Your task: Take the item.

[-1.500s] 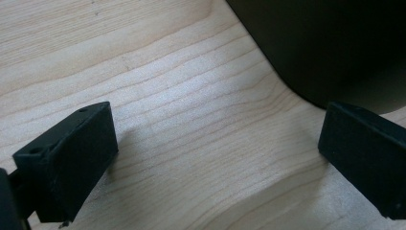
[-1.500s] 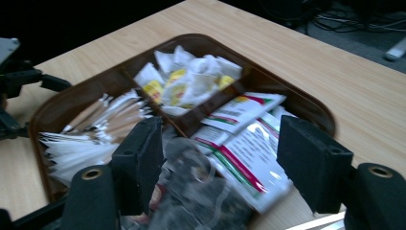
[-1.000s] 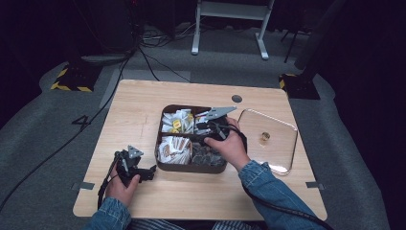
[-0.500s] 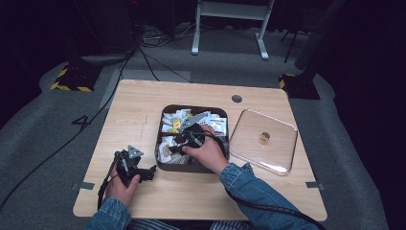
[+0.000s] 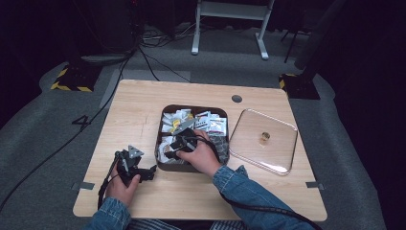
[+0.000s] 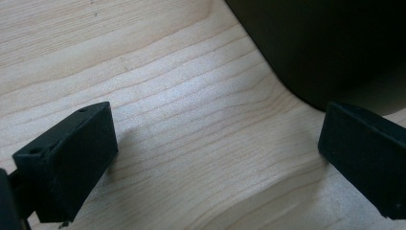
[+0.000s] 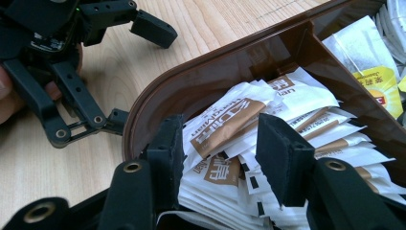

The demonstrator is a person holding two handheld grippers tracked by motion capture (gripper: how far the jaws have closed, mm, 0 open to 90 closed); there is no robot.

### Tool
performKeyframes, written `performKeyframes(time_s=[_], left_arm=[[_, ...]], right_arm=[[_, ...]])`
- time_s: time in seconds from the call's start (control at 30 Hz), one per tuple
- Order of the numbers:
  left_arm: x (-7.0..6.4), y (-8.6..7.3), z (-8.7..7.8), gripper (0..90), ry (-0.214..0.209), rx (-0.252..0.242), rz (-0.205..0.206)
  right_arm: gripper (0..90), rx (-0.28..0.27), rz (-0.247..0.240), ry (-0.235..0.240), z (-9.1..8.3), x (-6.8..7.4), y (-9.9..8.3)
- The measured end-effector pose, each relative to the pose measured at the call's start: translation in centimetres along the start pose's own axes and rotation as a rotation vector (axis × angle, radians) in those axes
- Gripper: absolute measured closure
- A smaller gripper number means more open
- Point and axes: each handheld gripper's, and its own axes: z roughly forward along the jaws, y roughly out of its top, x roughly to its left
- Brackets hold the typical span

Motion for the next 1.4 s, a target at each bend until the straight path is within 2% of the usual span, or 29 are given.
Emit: performKeyframes(time_s=[0.1, 0.23, 0.37, 0.7, 0.8, 1.0, 1.23, 1.3, 1.33, 1.4], left_arm=[[0.0, 0.0, 0.0, 0.0, 0.000, -0.001, 0.003], [0.0, 0.0, 0.0, 0.0, 0.000, -0.001, 0.003], [0.0, 0.0, 0.0, 0.0, 0.000, -0.001, 0.003], [0.0, 0.0, 0.0, 0.0, 0.000, -0.001, 0.002], [0.0, 0.0, 0.0, 0.0, 0.000, -0.001, 0.003], [0.0, 0.0, 0.0, 0.0, 0.000, 0.000, 0.003], [0.0, 0.0, 0.0, 0.0, 0.000, 0.000, 0.003], [0.0, 0.0, 0.0, 0.0, 0.000, -0.001, 0.003], [0.0, 0.0, 0.0, 0.0, 0.000, -0.001, 0.003], [0.0, 0.0, 0.0, 0.0, 0.000, 0.000, 0.003]], right_arm=[[52.6, -0.008, 0.009, 0.006, 0.1, 0.0, 0.2], [51.5, 0.025, 0.026, -0.009, 0.4, -0.1, 0.2], [51.3, 0.022, 0.037, 0.002, 0.5, 0.0, 0.4], [51.4, 0.008, 0.013, 0.011, 0.9, 0.7, 0.7], [51.6, 0.020, 0.034, -0.004, 1.0, 0.6, 0.7], [53.4, 0.029, 0.030, 0.004, 1.3, 0.9, 0.9], [67.2, 0.067, 0.029, -0.019, 2.1, 1.1, 1.2], [73.6, 0.075, 0.025, -0.024, 2.2, 1.2, 1.3], [79.8, 0.079, 0.021, -0.027, 2.2, 1.2, 1.3], [83.0, 0.081, 0.018, -0.029, 2.3, 1.3, 1.3]])
